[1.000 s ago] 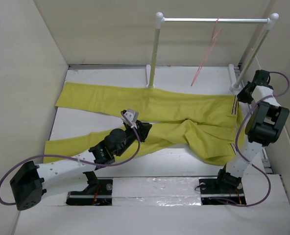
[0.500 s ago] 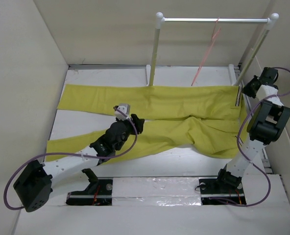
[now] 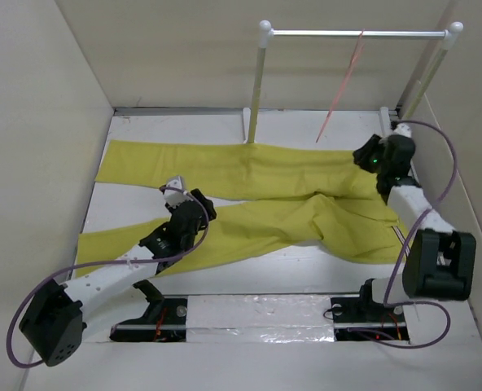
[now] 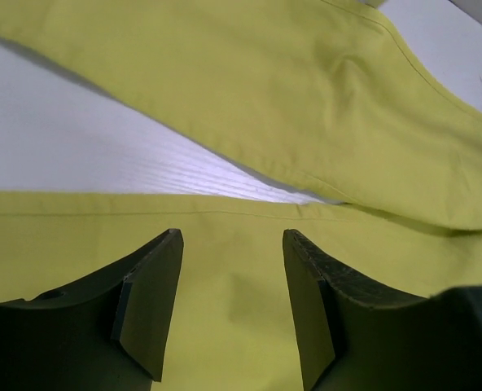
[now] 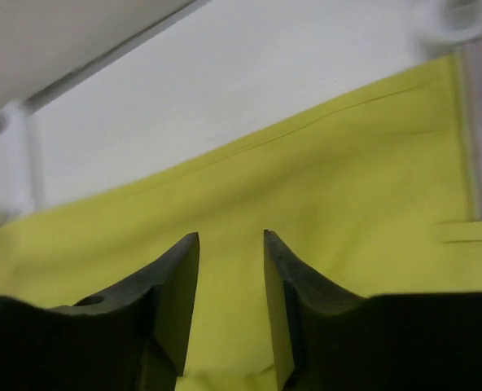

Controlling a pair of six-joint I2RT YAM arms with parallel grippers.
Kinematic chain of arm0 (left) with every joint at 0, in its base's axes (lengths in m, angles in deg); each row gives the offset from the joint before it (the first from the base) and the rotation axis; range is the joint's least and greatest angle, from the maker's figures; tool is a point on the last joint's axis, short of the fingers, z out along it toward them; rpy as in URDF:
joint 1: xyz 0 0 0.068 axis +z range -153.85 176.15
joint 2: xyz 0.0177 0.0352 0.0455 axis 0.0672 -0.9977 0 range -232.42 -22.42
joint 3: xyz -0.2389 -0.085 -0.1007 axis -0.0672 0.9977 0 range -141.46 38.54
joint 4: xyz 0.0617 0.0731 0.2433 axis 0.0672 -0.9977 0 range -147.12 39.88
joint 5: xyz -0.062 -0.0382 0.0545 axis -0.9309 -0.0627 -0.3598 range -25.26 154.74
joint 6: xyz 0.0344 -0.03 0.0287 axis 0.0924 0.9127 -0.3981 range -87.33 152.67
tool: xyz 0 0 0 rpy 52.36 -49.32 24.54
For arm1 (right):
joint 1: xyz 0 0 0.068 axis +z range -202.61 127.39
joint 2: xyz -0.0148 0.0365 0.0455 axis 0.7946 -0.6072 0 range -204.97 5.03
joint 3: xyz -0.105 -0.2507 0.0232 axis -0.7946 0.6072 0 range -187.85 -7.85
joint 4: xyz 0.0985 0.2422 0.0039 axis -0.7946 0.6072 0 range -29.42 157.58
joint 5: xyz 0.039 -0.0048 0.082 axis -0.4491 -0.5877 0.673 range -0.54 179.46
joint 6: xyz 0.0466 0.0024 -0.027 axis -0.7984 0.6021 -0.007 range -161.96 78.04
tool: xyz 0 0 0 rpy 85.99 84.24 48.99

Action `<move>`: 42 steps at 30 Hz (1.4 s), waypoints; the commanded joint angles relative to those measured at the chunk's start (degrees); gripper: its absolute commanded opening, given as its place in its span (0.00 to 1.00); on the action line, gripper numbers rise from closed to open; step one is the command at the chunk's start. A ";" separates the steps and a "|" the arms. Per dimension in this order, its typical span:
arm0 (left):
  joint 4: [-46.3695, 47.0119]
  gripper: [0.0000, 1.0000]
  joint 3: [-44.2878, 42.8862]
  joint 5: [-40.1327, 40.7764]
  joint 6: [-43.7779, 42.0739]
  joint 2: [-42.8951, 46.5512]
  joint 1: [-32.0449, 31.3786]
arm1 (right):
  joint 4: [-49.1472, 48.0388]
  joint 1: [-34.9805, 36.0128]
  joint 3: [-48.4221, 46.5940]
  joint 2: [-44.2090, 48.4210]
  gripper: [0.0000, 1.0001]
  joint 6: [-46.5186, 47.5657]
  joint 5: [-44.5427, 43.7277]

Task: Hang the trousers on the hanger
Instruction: Flatten out the trousers at the center of the board.

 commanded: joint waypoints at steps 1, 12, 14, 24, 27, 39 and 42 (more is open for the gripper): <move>-8.27 0.49 1.81 3.32 10.45 4.62 2.52 | -14.21 10.88 10.40 7.52 0.28 -2.71 -0.51; -15.66 0.48 5.67 -11.60 14.15 9.74 21.77 | -13.69 51.50 17.01 11.24 0.02 4.05 -3.31; -16.80 0.48 6.11 -13.72 16.25 8.95 24.06 | -14.05 56.43 17.01 9.84 0.02 4.75 -2.44; -23.41 0.45 5.33 -15.31 20.66 4.82 26.61 | -14.67 63.48 16.92 6.66 0.05 7.13 -5.76; -19.99 0.45 4.54 -13.47 20.49 1.14 27.22 | -13.97 63.48 17.36 9.12 0.05 8.79 -9.63; -9.88 0.40 -7.68 -14.95 16.97 -24.54 28.46 | -10.28 54.17 20.53 20.54 0.06 9.15 -9.73; -4.70 0.40 -8.99 -16.54 16.97 -26.11 28.46 | -10.01 52.76 20.79 23.09 0.06 8.98 -9.47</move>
